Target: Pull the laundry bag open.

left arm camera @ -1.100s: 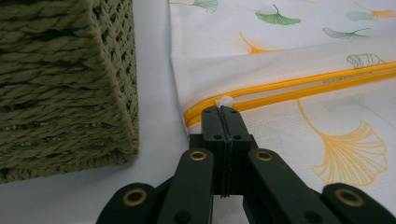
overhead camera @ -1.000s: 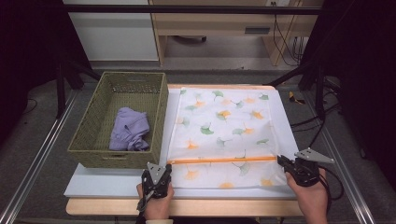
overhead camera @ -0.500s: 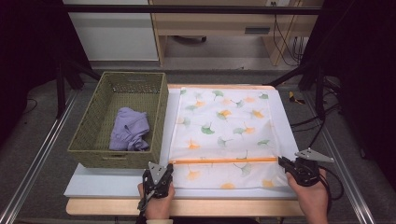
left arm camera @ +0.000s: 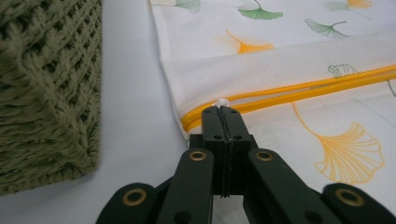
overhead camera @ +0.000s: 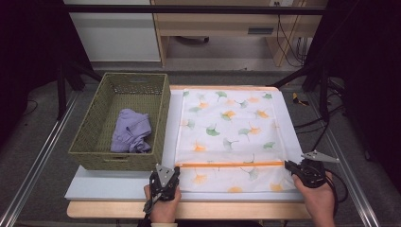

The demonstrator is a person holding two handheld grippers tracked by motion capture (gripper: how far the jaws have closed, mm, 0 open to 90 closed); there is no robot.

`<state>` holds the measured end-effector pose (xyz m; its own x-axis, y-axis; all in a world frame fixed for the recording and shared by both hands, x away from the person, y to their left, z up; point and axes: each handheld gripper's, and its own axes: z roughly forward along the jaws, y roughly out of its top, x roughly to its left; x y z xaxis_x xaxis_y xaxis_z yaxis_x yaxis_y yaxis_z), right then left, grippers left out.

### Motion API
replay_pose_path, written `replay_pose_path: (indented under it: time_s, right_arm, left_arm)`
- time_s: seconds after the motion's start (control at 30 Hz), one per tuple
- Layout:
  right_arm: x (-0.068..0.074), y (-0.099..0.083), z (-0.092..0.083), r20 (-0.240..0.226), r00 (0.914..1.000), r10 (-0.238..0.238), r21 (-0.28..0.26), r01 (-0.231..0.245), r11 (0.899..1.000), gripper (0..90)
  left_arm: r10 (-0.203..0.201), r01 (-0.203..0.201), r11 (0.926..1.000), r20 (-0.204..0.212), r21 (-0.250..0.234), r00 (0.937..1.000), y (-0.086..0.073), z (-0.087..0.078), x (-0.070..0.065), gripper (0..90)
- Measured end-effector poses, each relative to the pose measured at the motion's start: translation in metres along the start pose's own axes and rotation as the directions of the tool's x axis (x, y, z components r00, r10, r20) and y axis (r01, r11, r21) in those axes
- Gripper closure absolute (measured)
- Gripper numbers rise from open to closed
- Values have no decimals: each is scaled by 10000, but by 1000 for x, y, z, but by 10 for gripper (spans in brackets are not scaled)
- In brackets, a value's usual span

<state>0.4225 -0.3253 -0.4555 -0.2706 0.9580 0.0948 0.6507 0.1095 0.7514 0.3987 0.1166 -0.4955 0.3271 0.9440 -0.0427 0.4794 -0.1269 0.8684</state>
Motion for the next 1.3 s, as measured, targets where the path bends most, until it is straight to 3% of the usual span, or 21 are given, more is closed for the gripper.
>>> replay_pose_path:
  time_s: [0.37, 0.43, 0.67, 0.93, 1.2, 1.3]
  right_arm:
    - [-6, -2, 5, 97, 9999, 91, 243, -93, 9997, 846]
    - [-6, -2, 6, 126, 9999, -4, 258, 1, 9997, 840]
    - [-7, -3, 7, 282, 9995, 109, 301, -117, 9995, 750]
    - [-8, -1, 3, 375, 9985, 387, -284, -377, 9989, 557]
    - [-9, 1, 0, 478, 9980, 408, -802, -369, 9961, 414]
    - [-9, 3, -2, 677, 9965, 496, -1116, -418, 9929, 296]
  left_arm:
    - [253, -255, 9995, 120, 168, 9996, 1, 2, -4, 899]
    - [216, -216, 9998, 160, -4, 9996, 1, 3, -3, 899]
    - [151, -152, 9997, -29, -184, 9999, 0, 3, -2, 882]
    - [284, -316, 9967, -426, -746, 9987, 2, 1, 0, 639]
    - [540, -554, 9908, -149, -1233, 9984, 11, -1, -6, 428]
    - [535, -530, 9892, 2, -1364, 9986, 14, 0, -9, 295]
